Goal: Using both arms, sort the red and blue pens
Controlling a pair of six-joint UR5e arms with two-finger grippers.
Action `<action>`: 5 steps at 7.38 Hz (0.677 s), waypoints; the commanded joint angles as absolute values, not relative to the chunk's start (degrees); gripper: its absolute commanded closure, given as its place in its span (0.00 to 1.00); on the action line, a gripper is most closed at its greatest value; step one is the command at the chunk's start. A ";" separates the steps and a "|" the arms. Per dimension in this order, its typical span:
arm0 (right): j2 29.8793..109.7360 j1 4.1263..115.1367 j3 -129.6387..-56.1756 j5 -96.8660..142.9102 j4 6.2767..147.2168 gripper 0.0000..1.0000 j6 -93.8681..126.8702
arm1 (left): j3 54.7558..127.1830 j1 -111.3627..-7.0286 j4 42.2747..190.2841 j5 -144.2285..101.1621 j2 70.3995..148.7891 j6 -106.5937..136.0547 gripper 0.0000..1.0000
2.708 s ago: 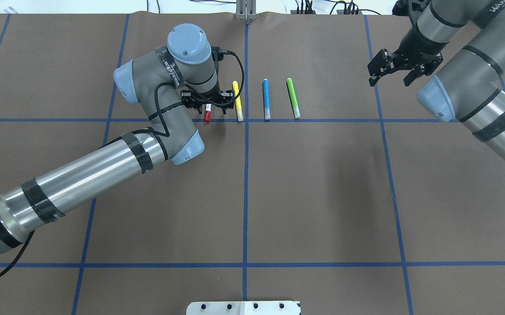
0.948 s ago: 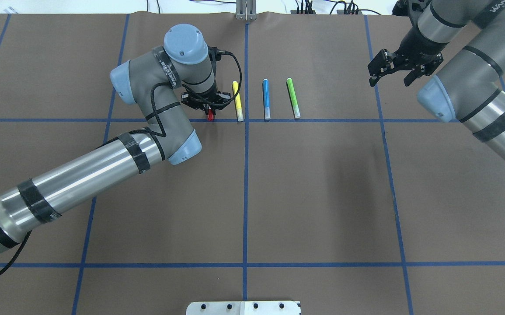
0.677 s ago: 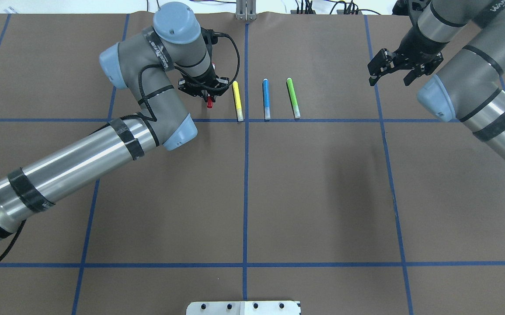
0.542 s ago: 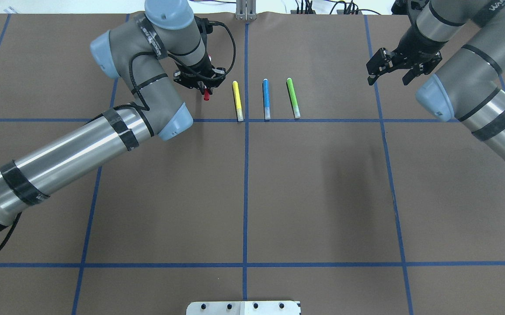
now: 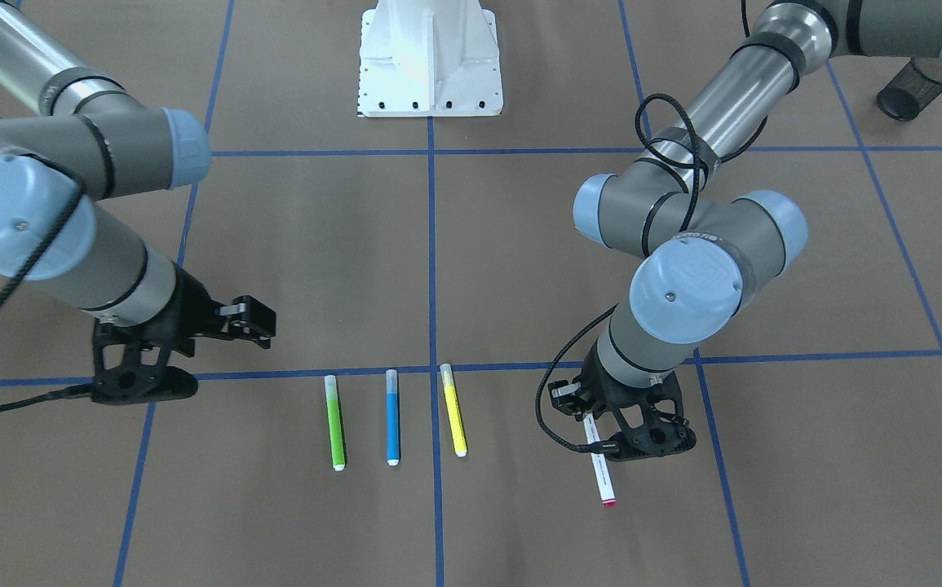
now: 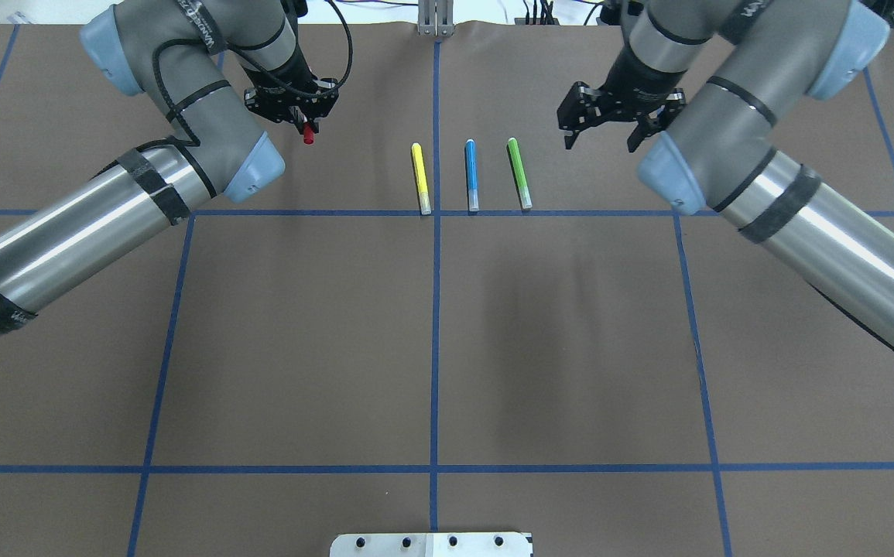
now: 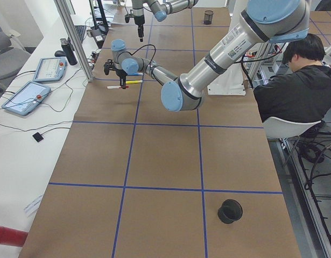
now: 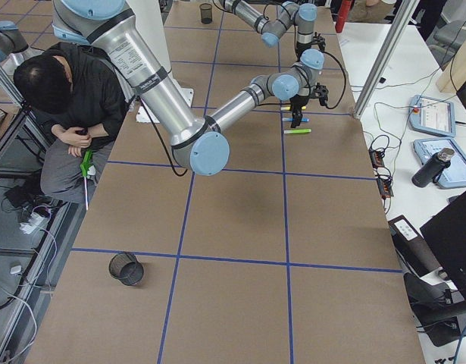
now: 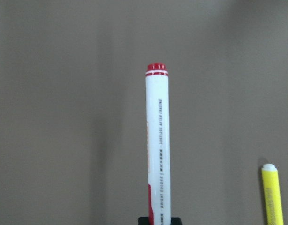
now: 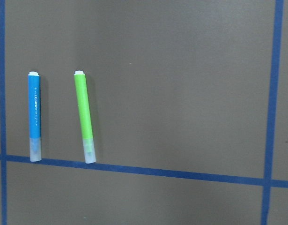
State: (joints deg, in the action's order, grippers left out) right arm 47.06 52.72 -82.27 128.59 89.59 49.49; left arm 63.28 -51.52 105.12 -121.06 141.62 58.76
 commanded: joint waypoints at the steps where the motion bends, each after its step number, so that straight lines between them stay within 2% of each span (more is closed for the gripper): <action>1: 38.52 47.04 -72.29 119.40 83.63 0.03 59.64 | 64.24 -51.94 105.12 -121.11 141.15 58.71 1.00; 3: 34.22 44.48 -61.05 116.20 75.00 0.07 60.12 | 65.39 -52.73 105.12 -122.33 139.84 58.19 1.00; 5: 32.09 42.46 -57.06 113.21 73.23 0.12 60.12 | 66.18 -53.09 105.20 -123.22 138.26 57.48 1.00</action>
